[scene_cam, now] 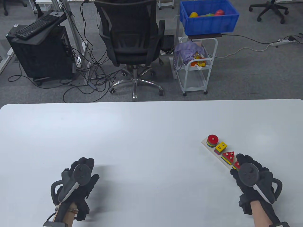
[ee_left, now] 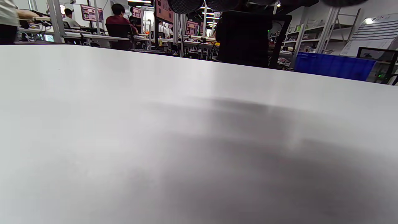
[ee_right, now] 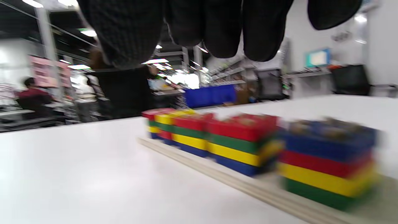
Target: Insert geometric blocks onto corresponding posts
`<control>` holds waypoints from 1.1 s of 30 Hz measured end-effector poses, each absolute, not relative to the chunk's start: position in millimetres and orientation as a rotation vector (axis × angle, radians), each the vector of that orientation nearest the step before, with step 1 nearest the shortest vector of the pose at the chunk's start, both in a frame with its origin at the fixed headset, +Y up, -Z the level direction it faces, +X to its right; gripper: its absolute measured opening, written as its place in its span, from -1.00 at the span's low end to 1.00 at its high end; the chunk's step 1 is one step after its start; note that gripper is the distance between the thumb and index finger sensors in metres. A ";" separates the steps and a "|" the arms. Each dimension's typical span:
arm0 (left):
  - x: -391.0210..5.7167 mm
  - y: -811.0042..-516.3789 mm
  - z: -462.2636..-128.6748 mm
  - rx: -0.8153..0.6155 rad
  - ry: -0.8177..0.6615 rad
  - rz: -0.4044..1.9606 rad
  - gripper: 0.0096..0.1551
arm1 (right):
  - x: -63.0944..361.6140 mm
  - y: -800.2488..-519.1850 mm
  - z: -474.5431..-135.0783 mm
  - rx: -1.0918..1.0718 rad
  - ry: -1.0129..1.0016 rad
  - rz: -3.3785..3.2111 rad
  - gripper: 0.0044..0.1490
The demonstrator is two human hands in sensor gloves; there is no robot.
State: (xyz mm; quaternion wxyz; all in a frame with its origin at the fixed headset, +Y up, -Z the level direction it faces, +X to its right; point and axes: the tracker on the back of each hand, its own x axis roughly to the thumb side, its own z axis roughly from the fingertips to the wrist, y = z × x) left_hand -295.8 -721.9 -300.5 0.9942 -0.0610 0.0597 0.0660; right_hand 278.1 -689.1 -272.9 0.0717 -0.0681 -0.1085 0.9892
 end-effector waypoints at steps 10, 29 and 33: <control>-272.9 -728.1 -294.5 -0.127 0.015 0.102 0.06 | 165.8 -706.4 -279.6 0.368 -0.147 3.008 -0.03; -264.2 -752.9 -299.9 -0.251 -0.019 0.008 0.05 | 185.7 -741.3 -284.6 0.406 0.067 3.029 0.04; -266.1 -756.5 -302.4 -0.270 -0.008 -0.002 0.05 | 187.5 -745.0 -285.9 0.422 0.114 3.029 0.03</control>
